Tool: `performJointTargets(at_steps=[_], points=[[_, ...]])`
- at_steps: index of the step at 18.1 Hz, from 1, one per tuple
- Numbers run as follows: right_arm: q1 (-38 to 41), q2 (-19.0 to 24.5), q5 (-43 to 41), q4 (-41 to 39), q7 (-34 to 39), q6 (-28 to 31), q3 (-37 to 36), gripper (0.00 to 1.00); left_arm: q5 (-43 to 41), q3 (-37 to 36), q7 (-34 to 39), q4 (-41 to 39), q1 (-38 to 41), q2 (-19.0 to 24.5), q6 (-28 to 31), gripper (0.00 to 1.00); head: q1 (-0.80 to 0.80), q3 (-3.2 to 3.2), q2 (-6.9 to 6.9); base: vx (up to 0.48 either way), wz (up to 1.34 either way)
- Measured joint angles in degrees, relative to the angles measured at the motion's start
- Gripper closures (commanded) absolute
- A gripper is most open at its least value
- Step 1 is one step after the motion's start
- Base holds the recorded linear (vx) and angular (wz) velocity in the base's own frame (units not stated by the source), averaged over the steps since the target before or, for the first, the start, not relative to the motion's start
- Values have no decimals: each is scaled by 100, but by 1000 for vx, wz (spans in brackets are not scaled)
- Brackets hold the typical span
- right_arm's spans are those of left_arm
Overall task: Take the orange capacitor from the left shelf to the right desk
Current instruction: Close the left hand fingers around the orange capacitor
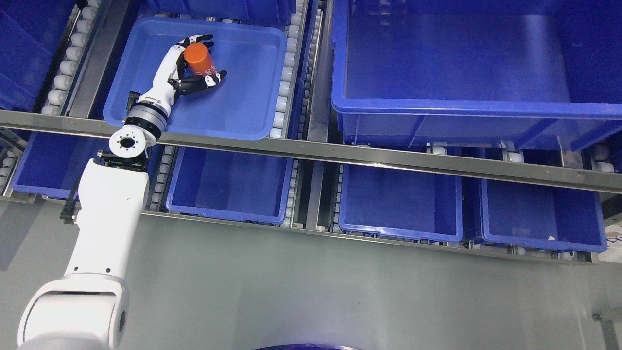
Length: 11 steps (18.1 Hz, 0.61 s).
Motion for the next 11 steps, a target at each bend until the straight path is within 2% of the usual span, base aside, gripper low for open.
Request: performJointTargets(at_steps=[3,7,11], points=[[0,0,0,0,0,0,0,0,-9,73,-25,58,13,-13,-251,79,0,0,0,0,0],[0,0,0,0,0,0,0,0,-14,268,-41,111,17,-94,-689,98,0,0,0,0,0],[0,0,0,0,0,0,0,0,-13,480,-44,145,7,-219,-1017,100,0,0,0,0,0]])
